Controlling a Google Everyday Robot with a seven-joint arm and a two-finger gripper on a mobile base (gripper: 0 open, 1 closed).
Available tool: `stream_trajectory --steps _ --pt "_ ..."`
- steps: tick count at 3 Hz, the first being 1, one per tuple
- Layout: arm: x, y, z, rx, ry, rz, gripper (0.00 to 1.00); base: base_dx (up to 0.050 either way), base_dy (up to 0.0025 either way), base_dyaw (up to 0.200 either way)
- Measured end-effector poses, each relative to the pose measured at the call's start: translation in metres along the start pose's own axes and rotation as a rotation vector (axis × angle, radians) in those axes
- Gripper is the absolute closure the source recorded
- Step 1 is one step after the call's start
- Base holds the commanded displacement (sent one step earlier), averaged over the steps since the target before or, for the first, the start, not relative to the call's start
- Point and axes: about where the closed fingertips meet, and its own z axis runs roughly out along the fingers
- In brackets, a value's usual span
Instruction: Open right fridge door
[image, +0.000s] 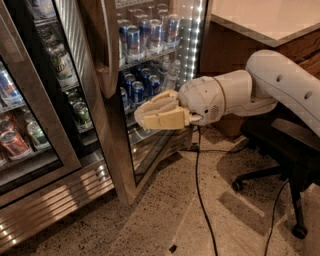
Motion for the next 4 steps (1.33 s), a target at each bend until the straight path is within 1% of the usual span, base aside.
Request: stream_trajectory --steps 1,2,3,4 --pt "0.017 0.021 0.015 -0.023 0.001 0.011 1.0 0.0 0.0 0.0" --pt "0.044 0.064 0.041 -0.056 -0.003 0.034 1.0 0.0 0.0 0.0" --pt "0.084 0.121 0.073 -0.108 -0.006 0.092 1.0 0.0 0.0 0.0" --pt "0.084 0.121 0.073 -0.108 -0.006 0.092 1.0 -0.035 0.0 0.0"
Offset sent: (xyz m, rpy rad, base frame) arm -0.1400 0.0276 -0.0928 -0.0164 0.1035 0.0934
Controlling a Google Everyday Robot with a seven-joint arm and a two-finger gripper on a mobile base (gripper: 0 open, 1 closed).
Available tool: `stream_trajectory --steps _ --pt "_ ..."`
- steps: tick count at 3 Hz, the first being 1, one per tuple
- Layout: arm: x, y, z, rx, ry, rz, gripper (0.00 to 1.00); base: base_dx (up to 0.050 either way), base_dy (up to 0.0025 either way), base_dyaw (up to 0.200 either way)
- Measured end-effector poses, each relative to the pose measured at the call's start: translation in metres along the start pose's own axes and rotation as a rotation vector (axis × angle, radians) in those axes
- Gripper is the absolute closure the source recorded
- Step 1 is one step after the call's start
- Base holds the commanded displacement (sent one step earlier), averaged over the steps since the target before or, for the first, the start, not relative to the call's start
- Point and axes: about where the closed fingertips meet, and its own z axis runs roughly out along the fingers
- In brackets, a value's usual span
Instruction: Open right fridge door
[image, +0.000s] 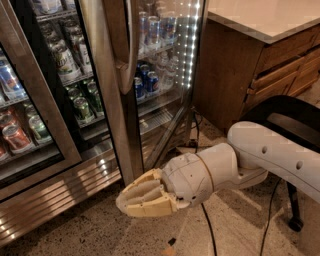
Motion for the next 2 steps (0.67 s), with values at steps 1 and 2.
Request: stream_trajectory --steps 1,2 --pt "-0.0001 0.0001 0.0004 -0.001 0.0 0.0 1.0 -0.05 0.00003 0.0" --pt "-0.0001 0.0001 0.0004 -0.001 0.0 0.0 1.0 0.0 0.0 0.0"
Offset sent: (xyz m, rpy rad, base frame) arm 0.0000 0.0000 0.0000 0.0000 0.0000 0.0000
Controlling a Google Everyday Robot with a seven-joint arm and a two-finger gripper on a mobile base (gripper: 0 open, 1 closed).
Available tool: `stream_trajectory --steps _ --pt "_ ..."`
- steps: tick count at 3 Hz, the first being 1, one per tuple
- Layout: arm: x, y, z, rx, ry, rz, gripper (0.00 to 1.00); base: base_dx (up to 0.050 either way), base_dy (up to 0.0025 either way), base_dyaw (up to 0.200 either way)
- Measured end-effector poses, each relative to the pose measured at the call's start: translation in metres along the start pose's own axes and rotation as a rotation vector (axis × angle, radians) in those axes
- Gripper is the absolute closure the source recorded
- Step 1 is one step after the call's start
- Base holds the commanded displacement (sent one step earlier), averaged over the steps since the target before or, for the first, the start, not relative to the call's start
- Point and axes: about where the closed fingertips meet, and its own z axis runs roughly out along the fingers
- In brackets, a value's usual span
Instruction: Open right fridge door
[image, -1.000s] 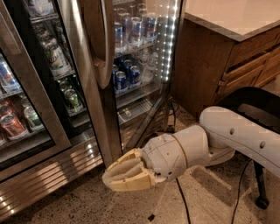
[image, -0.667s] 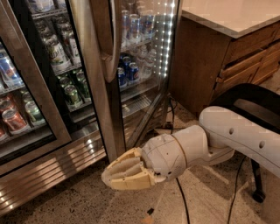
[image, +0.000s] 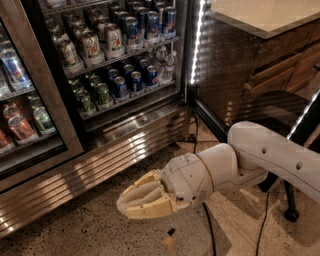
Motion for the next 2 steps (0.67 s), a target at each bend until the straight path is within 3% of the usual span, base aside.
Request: stream_trajectory --steps 2 --pt "0.0 0.0 0.0001 0.0 0.0 0.0 0.57 0.0 0.0 0.0"
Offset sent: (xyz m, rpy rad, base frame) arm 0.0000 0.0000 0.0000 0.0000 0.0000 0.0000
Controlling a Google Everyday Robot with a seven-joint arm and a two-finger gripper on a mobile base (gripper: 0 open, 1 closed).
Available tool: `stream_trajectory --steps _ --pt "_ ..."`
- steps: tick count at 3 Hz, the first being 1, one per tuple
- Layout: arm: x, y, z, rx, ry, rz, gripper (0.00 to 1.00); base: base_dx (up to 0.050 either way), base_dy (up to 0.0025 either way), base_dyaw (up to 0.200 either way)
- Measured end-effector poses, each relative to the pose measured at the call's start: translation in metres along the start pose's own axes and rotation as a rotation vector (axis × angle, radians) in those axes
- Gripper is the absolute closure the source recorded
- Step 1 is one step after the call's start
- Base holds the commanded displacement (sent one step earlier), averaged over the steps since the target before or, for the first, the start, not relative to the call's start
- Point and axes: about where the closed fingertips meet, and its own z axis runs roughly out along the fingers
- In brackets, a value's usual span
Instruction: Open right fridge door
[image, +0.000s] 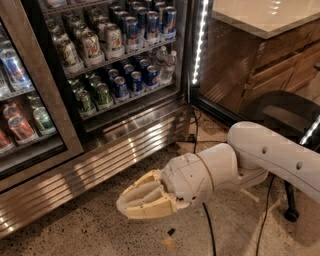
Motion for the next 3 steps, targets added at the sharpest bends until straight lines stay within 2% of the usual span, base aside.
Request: stream_trajectory --steps 2,3 --pt "0.0 0.0 0.0001 0.0 0.0 0.0 0.11 0.0 0.0 0.0" --pt "0.0 0.0 0.0001 0.0 0.0 0.0 0.0 0.0 0.0 0.0"
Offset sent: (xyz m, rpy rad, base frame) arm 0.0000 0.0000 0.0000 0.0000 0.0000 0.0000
